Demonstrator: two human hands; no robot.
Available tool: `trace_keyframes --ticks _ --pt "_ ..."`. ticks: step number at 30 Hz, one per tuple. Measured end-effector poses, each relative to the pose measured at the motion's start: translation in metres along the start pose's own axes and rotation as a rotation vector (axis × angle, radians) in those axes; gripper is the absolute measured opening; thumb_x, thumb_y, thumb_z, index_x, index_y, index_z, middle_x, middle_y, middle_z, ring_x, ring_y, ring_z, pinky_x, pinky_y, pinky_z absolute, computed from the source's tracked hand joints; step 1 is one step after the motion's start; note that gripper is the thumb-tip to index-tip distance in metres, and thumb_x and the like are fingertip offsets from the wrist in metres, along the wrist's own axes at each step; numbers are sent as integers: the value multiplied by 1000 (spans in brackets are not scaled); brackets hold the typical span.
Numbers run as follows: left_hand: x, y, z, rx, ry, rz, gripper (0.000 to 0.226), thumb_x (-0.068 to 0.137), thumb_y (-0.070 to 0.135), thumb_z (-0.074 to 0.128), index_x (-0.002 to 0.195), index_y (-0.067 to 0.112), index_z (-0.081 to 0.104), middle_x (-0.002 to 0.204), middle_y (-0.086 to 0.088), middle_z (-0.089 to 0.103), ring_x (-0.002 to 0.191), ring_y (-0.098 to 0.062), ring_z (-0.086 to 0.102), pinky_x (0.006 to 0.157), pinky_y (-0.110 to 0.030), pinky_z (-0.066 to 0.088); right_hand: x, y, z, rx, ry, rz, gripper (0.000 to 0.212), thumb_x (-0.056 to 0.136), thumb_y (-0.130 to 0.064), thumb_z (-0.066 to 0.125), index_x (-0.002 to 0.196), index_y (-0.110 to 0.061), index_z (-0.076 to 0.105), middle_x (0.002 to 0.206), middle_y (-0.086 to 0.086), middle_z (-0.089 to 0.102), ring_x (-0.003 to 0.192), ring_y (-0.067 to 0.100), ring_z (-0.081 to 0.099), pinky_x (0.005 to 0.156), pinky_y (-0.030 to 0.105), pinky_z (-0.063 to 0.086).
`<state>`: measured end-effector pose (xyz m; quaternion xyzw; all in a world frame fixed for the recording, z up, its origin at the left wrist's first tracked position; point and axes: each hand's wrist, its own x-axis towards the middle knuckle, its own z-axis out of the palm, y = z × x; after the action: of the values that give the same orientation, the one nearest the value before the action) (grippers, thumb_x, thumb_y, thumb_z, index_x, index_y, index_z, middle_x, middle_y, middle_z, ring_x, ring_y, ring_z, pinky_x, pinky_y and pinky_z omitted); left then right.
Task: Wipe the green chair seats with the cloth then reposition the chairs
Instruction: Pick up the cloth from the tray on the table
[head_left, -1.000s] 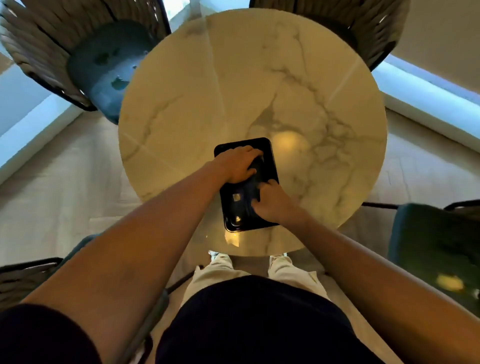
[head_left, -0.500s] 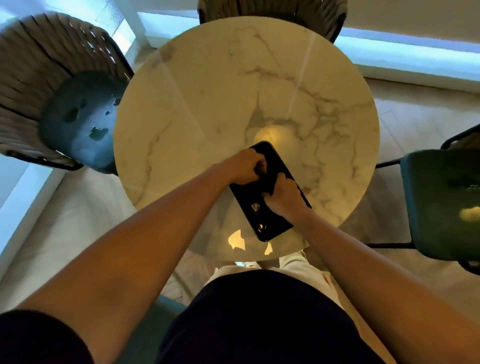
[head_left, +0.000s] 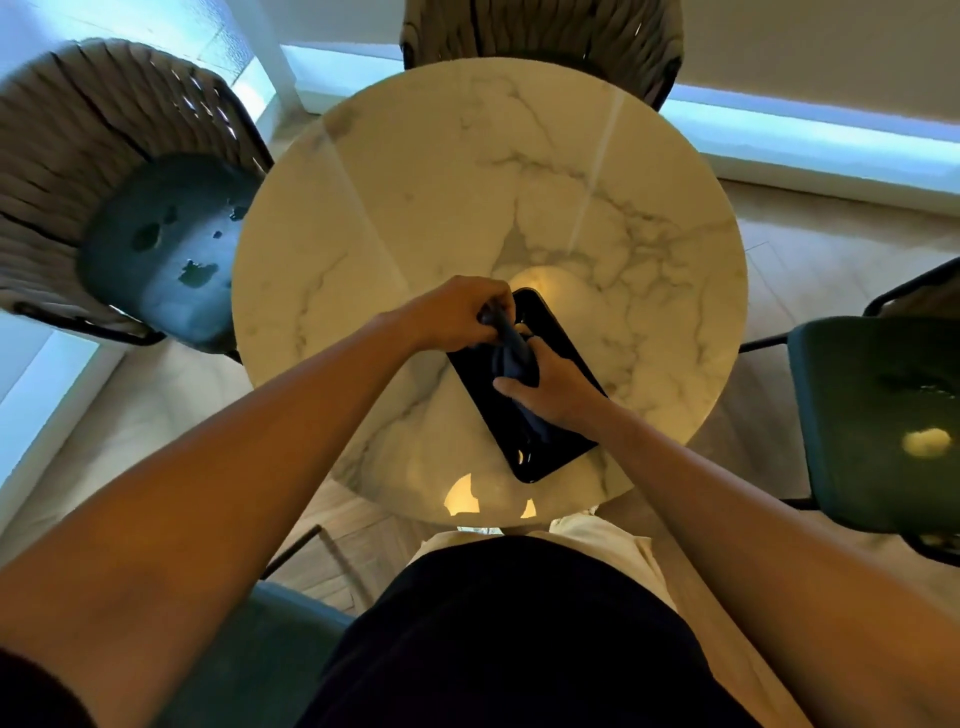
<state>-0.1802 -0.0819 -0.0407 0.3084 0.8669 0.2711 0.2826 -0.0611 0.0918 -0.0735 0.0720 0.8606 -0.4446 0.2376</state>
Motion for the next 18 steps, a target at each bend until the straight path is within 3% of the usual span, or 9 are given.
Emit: trace_keyframes --ticks 5,9,13,18 --pt "-7 4 -8 17 107 -37 23 87 18 73 108 23 66 105 8 65 99 -14 63 87 -33 53 9 -10 -10 34 -11 -32 22 99 -34 61 115 -19 55 99 2 65 90 18 61 75 31 43" --pt "-17 6 -4 4 248 -162 36 92 31 70 125 25 58 120 4 64 107 -16 63 93 -41 54 18 -22 -19 339 -45 27 21 98 -26 64 117 -16 64 107 5 71 99 21 68 90 40 54" --pt "-37 12 1 -51 419 -319 45 97 39 65 137 23 52 131 2 60 115 -18 59 96 -39 51 24 -40 -29 607 -154 81 29 96 -25 70 122 -14 65 109 3 74 101 22 71 85 34 59" --pt "-78 10 28 -87 593 -591 43 97 45 62 134 25 52 131 3 61 117 -20 60 96 -47 53 33 -55 -29 576 -319 54 32 94 -16 71 124 -14 59 113 8 72 100 25 72 82 34 60"
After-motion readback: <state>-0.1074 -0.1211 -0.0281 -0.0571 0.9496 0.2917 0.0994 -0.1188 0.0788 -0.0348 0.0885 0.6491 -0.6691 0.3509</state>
